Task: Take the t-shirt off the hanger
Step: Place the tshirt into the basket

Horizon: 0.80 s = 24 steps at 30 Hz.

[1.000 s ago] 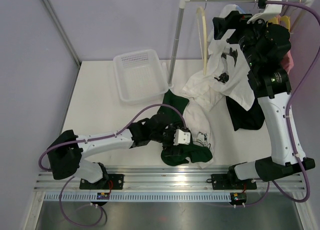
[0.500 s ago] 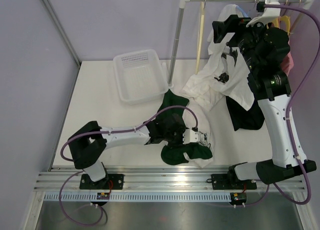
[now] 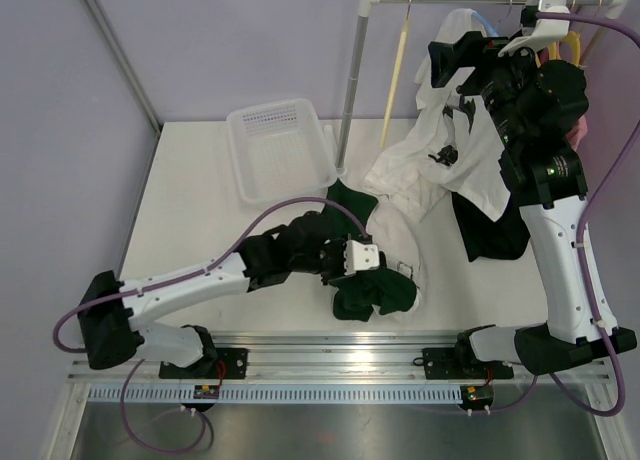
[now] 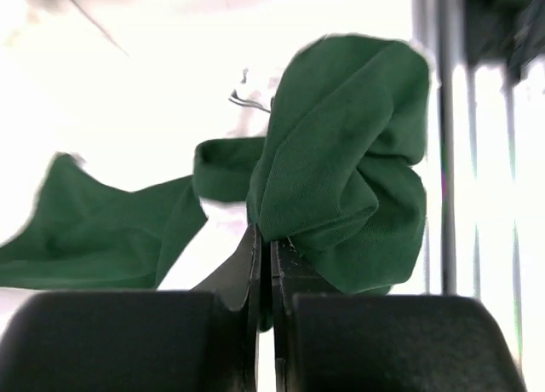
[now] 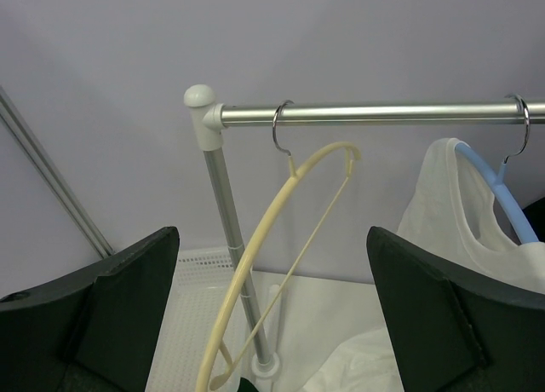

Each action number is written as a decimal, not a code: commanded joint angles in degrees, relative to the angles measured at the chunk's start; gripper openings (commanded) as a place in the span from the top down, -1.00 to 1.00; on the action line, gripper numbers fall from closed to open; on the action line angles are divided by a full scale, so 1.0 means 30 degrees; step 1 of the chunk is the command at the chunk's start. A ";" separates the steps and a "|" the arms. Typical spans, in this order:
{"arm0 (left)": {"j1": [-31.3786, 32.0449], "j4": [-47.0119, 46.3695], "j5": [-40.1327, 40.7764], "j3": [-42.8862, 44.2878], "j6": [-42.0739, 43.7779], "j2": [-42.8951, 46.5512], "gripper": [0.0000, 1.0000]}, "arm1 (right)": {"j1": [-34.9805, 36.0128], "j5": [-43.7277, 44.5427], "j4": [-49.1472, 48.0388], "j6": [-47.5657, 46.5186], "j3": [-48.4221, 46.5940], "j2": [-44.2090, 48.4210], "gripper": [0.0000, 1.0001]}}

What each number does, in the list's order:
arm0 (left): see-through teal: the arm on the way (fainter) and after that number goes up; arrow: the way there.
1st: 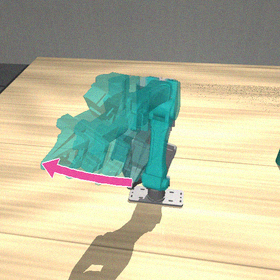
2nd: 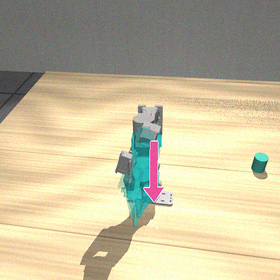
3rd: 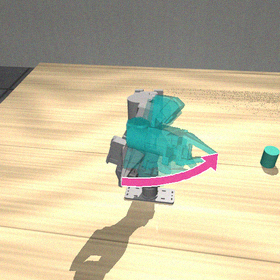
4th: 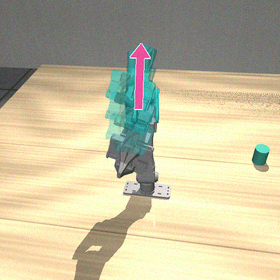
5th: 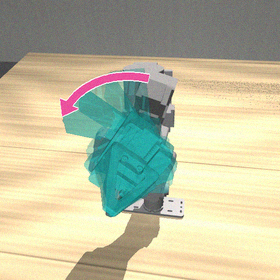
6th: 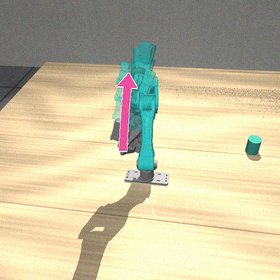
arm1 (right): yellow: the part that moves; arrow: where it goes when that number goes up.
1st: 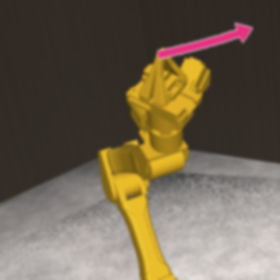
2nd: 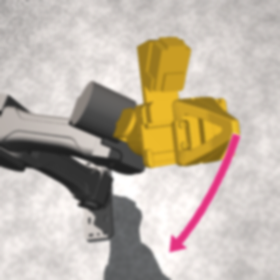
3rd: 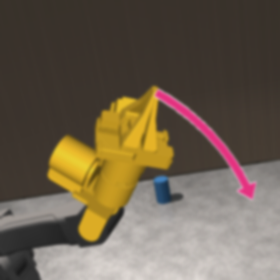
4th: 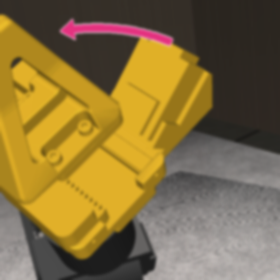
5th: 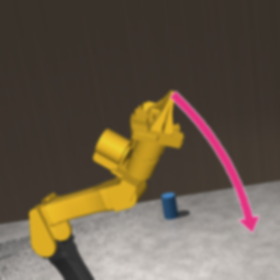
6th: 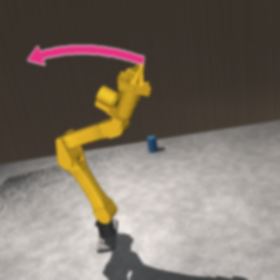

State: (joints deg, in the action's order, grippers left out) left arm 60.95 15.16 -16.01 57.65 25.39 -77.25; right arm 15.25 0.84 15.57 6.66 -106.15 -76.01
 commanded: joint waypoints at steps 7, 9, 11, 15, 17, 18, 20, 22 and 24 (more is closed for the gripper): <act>-0.1210 -0.2411 0.0969 -0.0993 -0.2745 0.5536 1.00 | -0.0072 -0.0193 -0.1031 0.0095 0.0051 0.0287 -0.99; -0.1681 -0.2562 0.1147 -0.0877 -0.2954 0.5128 1.00 | -0.0072 -0.0193 -0.1060 0.0096 0.0022 0.0287 -0.99; -0.1888 -0.2621 0.1235 -0.0672 -0.2926 0.3905 1.00 | -0.0072 -0.0193 -0.1060 0.0126 0.0021 0.0258 -0.99; -0.1888 -0.3322 0.1264 -0.0320 -0.2838 0.1469 1.00 | -0.0072 -0.0193 -0.1060 0.0184 -0.0008 0.0258 -0.99; -0.1917 -0.4197 0.1293 -0.0377 -0.2896 0.0329 1.00 | -0.0072 -0.0193 -0.1031 0.0184 -0.0008 0.0258 -0.99; -0.1947 -0.4522 0.1236 -0.0407 -0.2867 0.0031 1.00 | -0.0072 -0.0657 -0.1060 0.0184 0.0021 0.0287 -0.99; -0.1918 -0.4965 0.1148 -0.0320 -0.2867 -0.0671 1.00 | -0.0101 -0.0720 -0.1031 0.0184 -0.0008 0.0258 -0.99; -0.1947 -0.5400 0.1060 -0.0058 -0.2779 -0.1812 1.00 | -0.0072 -0.0778 -0.1002 0.0154 -0.0008 0.0258 -0.99; -0.1947 -0.5375 0.1030 0.0177 -0.2633 -0.2575 0.95 | -0.0072 -0.0779 -0.1001 0.0126 -0.0008 0.0287 -0.99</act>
State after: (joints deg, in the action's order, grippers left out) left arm 55.20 4.71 -13.19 55.55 17.52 -82.98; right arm 15.20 -0.21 14.72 6.92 -106.04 -76.01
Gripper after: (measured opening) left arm 0.025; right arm 0.993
